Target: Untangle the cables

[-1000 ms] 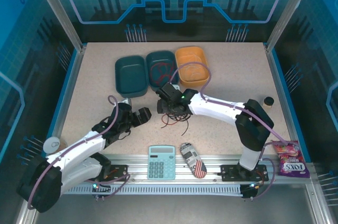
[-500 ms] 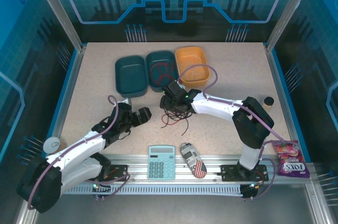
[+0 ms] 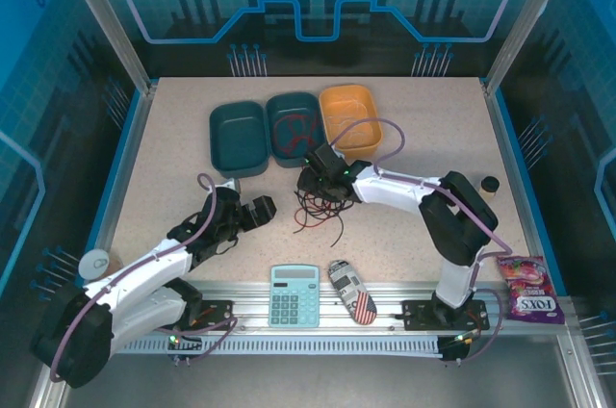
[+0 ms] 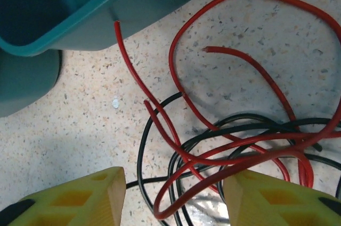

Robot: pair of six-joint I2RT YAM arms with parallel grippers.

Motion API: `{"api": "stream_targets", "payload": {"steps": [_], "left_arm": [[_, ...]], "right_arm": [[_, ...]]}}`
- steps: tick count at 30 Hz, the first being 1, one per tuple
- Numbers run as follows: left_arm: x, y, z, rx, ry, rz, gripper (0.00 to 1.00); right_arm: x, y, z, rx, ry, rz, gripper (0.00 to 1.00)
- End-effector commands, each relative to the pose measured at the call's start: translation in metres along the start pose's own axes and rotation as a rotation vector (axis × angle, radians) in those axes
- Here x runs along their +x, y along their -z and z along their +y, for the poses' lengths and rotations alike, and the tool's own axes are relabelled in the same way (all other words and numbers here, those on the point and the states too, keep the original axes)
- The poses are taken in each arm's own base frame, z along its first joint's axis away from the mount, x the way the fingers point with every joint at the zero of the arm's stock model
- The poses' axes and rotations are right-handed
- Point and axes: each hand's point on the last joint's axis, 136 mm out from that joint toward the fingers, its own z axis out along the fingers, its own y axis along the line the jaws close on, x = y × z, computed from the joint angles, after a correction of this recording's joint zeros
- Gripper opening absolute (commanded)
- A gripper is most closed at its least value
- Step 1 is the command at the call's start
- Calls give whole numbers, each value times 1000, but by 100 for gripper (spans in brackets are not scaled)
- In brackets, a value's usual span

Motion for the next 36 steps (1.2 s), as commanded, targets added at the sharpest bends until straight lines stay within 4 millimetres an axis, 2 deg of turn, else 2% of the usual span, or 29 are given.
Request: {"api": "stream_targets", "payload": {"steps": [1, 7, 10, 17, 23, 36], "left_arm": [[-1, 4, -2, 8, -26, 2, 99], [-3, 3, -3, 8, -28, -2, 99], [-4, 3, -4, 12, -26, -2, 99], [-3, 2, -4, 12, -25, 4, 99], [-5, 1, -6, 19, -25, 2, 99], [-2, 0, -11, 45, -15, 19, 99]], "right_arm": [[1, -12, -4, -13, -21, 7, 41], [3, -14, -4, -48, -19, 18, 9], [1, -6, 5, -96, -7, 11, 1], [-1, 23, 30, -197, 25, -10, 0], [-3, 56, 48, -246, 87, -53, 0], [-16, 117, 64, -261, 225, -159, 0]]}}
